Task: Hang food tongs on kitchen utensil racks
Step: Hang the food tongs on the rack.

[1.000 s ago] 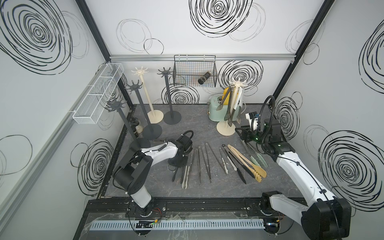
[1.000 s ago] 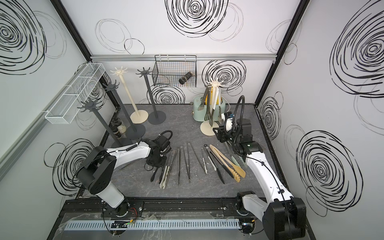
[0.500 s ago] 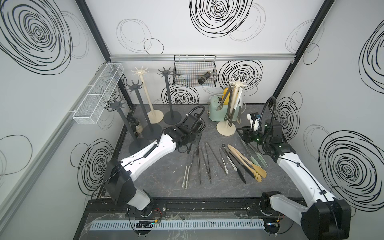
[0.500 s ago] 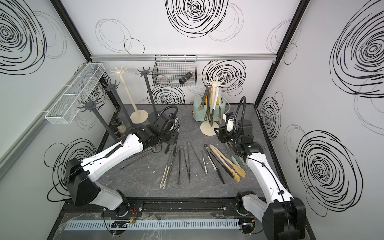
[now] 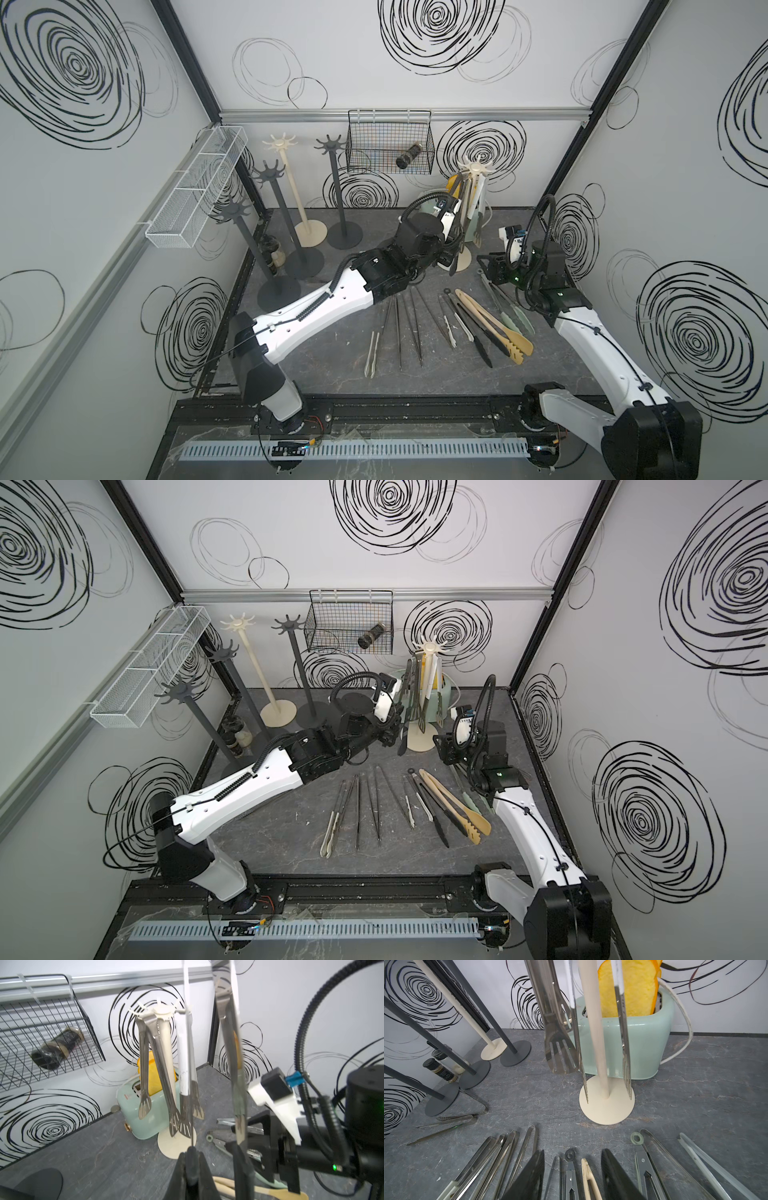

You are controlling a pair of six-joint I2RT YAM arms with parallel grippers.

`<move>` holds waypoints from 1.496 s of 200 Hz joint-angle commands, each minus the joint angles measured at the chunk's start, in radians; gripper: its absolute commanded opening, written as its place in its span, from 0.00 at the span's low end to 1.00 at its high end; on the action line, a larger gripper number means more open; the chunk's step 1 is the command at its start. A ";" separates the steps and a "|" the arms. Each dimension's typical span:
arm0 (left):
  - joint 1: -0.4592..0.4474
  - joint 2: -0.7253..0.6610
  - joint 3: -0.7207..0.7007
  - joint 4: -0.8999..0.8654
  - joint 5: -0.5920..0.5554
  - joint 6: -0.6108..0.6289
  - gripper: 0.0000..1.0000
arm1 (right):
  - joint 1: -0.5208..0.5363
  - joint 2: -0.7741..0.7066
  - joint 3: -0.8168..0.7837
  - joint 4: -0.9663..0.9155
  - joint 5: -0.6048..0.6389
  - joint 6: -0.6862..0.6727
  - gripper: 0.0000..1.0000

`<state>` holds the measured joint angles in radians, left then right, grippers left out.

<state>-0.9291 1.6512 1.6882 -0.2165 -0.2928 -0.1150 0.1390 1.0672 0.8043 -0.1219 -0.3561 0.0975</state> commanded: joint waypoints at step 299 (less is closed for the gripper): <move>0.121 0.344 0.331 0.152 0.147 0.046 0.00 | -0.006 0.018 -0.017 0.021 -0.029 -0.010 0.47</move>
<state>-0.8005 2.0239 2.0033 -0.1513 -0.1143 -0.0940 0.1379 1.0767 0.7967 -0.1211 -0.3721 0.0963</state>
